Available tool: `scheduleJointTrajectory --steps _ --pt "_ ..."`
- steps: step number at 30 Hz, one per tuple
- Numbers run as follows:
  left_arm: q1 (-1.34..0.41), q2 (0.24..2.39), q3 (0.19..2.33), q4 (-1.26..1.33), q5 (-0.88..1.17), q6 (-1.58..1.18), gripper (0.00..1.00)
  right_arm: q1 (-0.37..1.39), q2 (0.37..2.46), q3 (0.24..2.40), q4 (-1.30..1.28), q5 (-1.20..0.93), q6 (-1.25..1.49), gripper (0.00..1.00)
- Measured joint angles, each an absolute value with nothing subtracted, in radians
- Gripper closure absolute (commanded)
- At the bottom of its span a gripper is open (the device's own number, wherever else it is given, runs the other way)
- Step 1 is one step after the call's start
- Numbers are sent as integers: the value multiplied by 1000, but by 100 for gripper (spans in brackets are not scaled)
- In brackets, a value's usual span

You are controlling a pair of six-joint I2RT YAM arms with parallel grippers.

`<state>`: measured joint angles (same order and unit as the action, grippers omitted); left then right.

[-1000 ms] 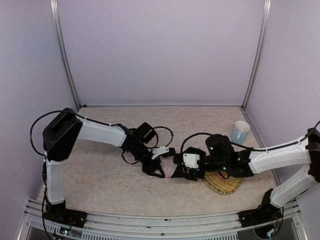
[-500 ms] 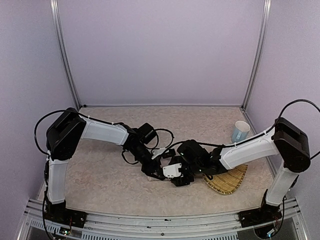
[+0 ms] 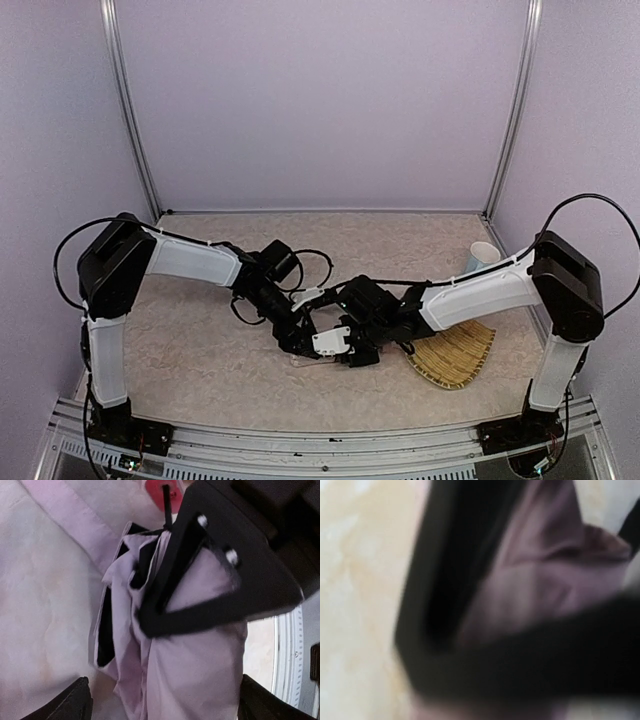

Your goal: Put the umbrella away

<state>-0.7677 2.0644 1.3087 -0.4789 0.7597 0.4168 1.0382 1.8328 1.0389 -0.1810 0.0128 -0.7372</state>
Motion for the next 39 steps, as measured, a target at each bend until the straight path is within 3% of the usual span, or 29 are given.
scheduleJointTrajectory --steps 7,12,17,21,24,29,39 --pt "-739 1860 1063 -299 622 323 1 1035 1837 1039 -184 -33 -696 92" --pt "-739 1575 838 -92 454 267 1 1030 1837 1039 -190 -51 -674 94" --pt "-749 1163 545 364 265 192 1 1014 1837 1044 -209 -111 -648 94" --pt "-754 1013 345 754 156 67 1 981 1854 1086 -290 -213 -617 93" --pt "-756 994 236 927 161 48 9 945 1890 1139 -360 -316 -592 93" --pt "-949 1020 241 883 95 259 22 891 1960 1224 -472 -484 -549 92" --pt "-1133 1416 380 653 -19 658 8 817 2065 1316 -591 -721 -475 90"
